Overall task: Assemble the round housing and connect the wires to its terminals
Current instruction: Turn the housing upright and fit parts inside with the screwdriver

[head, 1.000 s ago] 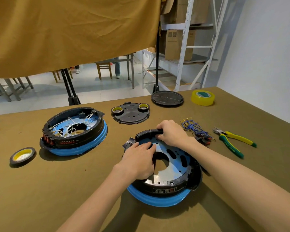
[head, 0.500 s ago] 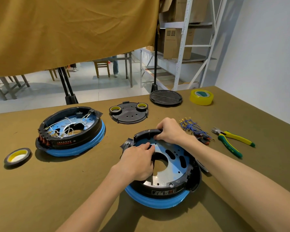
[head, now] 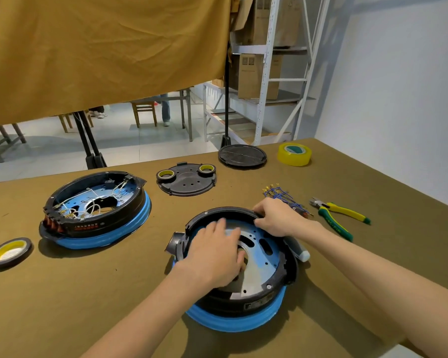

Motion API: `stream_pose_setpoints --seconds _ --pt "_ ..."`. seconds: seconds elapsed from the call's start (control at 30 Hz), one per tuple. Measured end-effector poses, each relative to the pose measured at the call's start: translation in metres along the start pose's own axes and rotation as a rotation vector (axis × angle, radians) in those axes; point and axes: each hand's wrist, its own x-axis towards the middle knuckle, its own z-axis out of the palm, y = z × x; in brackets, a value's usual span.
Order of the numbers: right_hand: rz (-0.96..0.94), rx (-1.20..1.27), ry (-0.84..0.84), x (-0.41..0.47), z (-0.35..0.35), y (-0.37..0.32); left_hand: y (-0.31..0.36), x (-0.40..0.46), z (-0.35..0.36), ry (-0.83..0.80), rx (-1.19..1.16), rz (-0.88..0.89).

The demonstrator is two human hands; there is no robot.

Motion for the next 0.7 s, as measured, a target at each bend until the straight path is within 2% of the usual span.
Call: stream_pose_setpoints --seconds 0.07,0.13,0.23,0.33,0.53,0.7 --pt "-0.112 0.061 -0.004 0.002 -0.005 -0.013 0.008 0.007 -0.003 0.008 -0.040 0.177" --pt "-0.125 0.093 -0.078 0.006 -0.012 -0.025 0.010 0.010 0.002 -0.025 -0.077 0.235" --pt "-0.019 -0.051 -0.199 0.008 -0.018 -0.027 0.006 0.008 0.019 -0.013 -0.081 0.202" --pt "0.047 -0.188 -0.147 0.001 -0.011 -0.023 0.006 0.008 0.022 -0.031 -0.121 0.180" --pt "0.002 -0.249 -0.130 0.000 -0.016 -0.026 0.005 0.011 0.019 -0.069 -0.156 0.178" --pt "-0.004 -0.294 -0.067 0.001 -0.012 -0.035 0.002 0.016 0.014 -0.083 -0.097 0.135"
